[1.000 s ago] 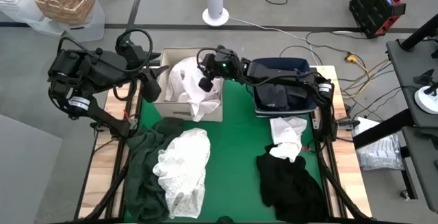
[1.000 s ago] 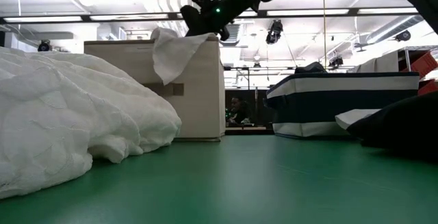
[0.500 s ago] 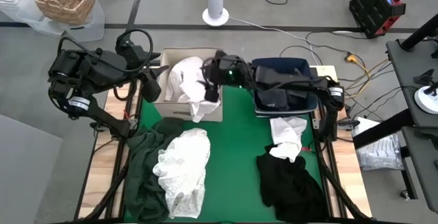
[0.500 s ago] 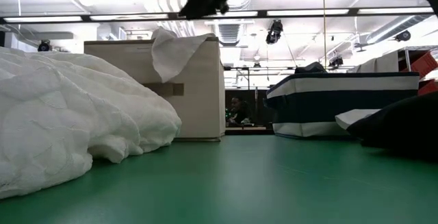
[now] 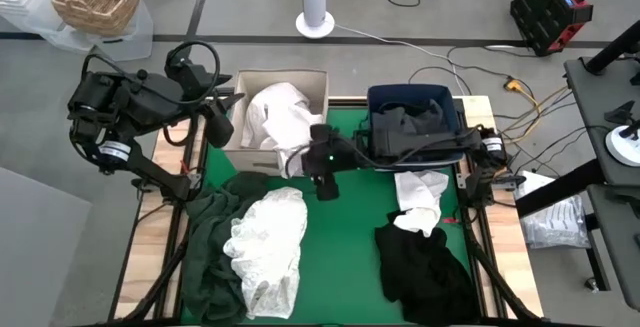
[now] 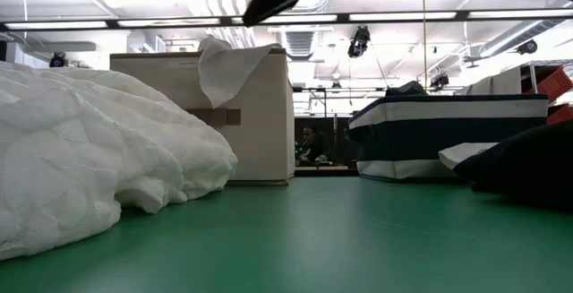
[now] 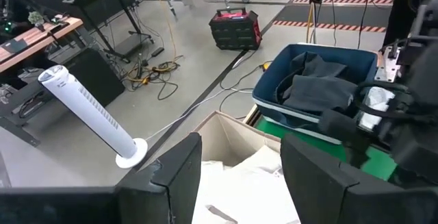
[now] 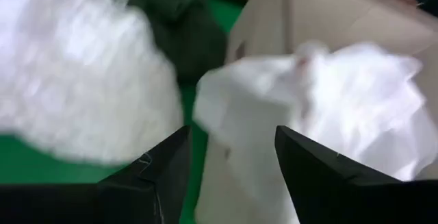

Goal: Sort clothes
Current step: Put the right white shirt into the white laundry bin

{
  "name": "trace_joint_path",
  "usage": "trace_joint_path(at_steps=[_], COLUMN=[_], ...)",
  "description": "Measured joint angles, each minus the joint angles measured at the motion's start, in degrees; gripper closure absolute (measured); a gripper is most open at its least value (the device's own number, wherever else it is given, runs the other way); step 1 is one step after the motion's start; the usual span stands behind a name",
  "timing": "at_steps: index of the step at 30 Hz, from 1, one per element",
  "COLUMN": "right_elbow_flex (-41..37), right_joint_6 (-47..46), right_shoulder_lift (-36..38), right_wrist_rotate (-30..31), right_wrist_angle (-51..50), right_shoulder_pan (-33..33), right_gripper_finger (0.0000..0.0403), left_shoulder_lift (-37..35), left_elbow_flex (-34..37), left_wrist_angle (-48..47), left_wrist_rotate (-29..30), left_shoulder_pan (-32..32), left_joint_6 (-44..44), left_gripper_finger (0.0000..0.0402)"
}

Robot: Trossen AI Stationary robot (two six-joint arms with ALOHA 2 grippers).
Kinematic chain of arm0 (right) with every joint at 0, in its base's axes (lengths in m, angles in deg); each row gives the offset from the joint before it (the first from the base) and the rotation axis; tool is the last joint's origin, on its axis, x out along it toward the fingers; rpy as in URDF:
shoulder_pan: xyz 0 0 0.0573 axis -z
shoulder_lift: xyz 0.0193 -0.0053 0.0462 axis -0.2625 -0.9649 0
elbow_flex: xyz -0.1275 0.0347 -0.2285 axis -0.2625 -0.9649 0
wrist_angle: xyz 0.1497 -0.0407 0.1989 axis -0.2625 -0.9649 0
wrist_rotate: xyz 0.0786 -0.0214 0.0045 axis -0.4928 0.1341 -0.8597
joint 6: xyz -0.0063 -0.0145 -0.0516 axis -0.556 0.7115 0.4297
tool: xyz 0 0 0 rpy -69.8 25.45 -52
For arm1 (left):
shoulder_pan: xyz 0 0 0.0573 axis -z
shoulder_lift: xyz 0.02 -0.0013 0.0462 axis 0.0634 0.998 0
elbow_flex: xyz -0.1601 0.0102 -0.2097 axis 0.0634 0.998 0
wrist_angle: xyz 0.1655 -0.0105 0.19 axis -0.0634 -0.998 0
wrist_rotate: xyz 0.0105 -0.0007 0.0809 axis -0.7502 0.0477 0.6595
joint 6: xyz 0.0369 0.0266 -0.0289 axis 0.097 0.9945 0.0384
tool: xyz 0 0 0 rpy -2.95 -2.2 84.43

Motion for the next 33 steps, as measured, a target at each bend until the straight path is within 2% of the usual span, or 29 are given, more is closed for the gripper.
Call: trace_joint_path(at_steps=[10,14,20,22,28,33], right_elbow_flex=[-1.76,-3.25,-3.87,-3.89,-4.77,-5.89], right_joint_6=[-6.53,-12.62,-21.93,-23.66,-28.02,-30.72], right_shoulder_lift=[0.0,0.0,0.57,1.45,8.11,16.65], right_wrist_rotate=[1.71,1.99,2.77,4.75,12.63,17.27], right_wrist_angle=[-8.87,-10.42,-18.43,-21.34,-26.43,-26.27], right_shoulder_pan=[-3.39,-4.09,-4.86,-5.13,-5.64,-5.61], right_gripper_finger=[0.023,0.0244,0.0265,0.0273,0.0289,0.0296], left_shoulder_lift=[0.0,0.0,0.04,0.03,-0.71,-2.66], left_elbow_flex=[0.0,0.0,0.38,1.61,10.31,23.35], left_wrist_angle=[-0.02,-0.06,-2.75,-2.75,1.65,12.79], left_wrist_rotate=[-0.07,-0.73,-13.5,-15.36,-14.99,-9.52], left_shoulder_pan=[0.0,0.0,1.07,2.95,11.75,17.92], left_joint_6=[-0.44,-0.65,-3.92,-4.58,-8.18,-12.52], left_gripper_finger=[0.0224,0.0224,0.0224,0.0224,0.0224,0.0224])
